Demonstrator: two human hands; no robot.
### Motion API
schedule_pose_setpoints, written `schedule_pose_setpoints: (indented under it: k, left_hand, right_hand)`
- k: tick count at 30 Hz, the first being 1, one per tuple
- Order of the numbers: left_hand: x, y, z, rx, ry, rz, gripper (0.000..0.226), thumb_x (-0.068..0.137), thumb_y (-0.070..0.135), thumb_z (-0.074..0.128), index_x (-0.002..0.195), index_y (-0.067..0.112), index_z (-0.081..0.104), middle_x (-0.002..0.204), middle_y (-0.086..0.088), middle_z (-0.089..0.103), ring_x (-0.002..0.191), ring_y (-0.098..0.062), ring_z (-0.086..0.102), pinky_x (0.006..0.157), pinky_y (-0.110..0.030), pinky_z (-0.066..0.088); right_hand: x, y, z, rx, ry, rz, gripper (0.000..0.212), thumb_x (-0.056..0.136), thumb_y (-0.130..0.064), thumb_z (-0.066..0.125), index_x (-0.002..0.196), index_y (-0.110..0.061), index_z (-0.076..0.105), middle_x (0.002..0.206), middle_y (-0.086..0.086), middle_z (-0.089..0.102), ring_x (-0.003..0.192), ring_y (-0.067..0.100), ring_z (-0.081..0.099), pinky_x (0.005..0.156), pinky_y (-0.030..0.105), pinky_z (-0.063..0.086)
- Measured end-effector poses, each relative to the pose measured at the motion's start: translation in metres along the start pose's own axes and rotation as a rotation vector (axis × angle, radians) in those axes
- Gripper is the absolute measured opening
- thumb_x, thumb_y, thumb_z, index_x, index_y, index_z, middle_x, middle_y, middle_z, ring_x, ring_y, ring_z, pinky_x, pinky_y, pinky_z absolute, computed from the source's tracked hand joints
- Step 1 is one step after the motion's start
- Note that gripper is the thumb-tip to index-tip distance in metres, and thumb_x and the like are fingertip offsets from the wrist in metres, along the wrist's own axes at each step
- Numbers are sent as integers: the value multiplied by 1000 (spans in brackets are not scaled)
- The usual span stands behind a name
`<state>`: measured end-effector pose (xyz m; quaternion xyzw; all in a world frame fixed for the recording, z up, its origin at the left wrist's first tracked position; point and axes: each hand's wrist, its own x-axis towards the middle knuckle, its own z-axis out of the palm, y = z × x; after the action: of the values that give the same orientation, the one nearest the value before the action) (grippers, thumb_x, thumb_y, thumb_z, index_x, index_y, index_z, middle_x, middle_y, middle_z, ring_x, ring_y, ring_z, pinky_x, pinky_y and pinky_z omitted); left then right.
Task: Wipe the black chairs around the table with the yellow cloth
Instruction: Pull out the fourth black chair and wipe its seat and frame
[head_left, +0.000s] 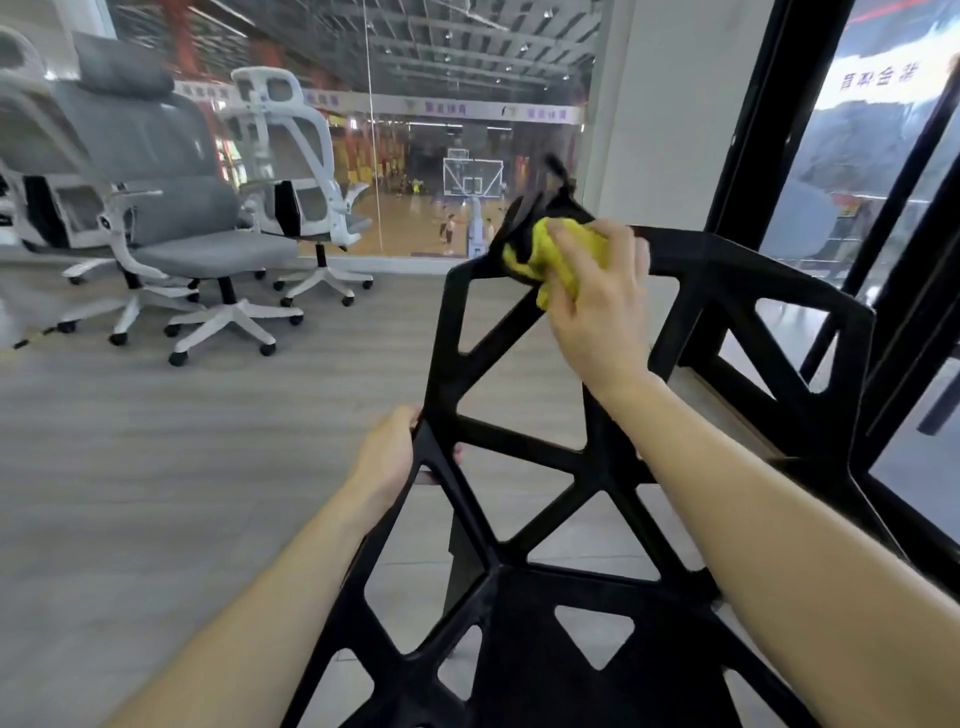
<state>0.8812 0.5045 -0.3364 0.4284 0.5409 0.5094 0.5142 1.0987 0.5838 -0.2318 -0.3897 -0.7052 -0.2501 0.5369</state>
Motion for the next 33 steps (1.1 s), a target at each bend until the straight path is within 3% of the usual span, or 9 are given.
schedule_pose_setpoints:
  k: [2,7,11,15,20,23,26,28,33]
  left_hand:
    - [-1,0,0,-5,6,2,47,111,20,31,111,-5,71,92,-31,77,82,-35,74,82,-49,64]
    - [0,4,2,-131,55,-8,43,111,30,30,99,8,65,77,-14,71,64,-28,71,74,-46,60]
    - [1,4,0,-169,-31,-29,69,111,42,14,121,-1,68,103,-32,69,85,-38,67,82,-43,56]
    - [4,2,0,-173,64,-47,67,113,49,16,104,10,69,96,-20,68,83,-33,65,78,-45,56]
    - [1,5,1,-188,52,-35,60,110,50,22,109,16,72,99,-13,75,90,-30,69,76,-44,55]
    - [-1,2,-3,-107,36,-37,80,111,63,9,116,12,70,104,-17,78,93,-32,74,79,-47,58]
    - [-3,3,0,-8,9,-14,91,110,69,7,122,2,68,99,-26,77,92,-37,75,85,-50,61]
    - [-1,2,1,58,19,16,90,111,67,10,125,1,69,101,-29,78,92,-37,77,81,-48,63]
    - [4,-4,-3,185,77,69,54,116,44,34,119,6,73,105,-21,80,91,-31,79,71,-46,68]
  right_hand:
    - [-34,-17,13,34,0,174,48,101,-16,63,148,-22,61,142,17,50,127,39,47,102,56,49]
    - [-121,-62,17,219,-389,-229,31,96,-11,64,126,-10,71,136,19,56,118,42,55,96,56,50]
    - [-96,-63,12,149,-255,-6,36,102,-15,64,137,-15,68,131,17,57,113,38,54,96,49,49]
    - [-158,-75,-3,130,-486,-230,36,102,-18,55,137,-20,65,134,12,58,113,39,53,92,54,48]
    - [-135,-103,14,91,-366,-56,40,98,-17,65,137,-23,66,139,11,57,114,36,54,93,50,48]
    - [-173,-51,-12,12,-433,-117,41,97,-13,67,136,-24,67,137,9,57,114,37,54,88,51,52]
    - [-224,-4,-63,-62,-437,126,35,91,-6,75,124,-16,72,133,7,48,110,38,56,84,55,59]
    - [-222,-19,-52,-71,-401,187,32,95,-9,73,126,-15,70,132,10,49,108,40,57,86,54,59]
    - [-190,-47,-11,-37,-479,-46,50,100,-16,55,148,-29,56,140,11,51,119,36,49,89,49,55]
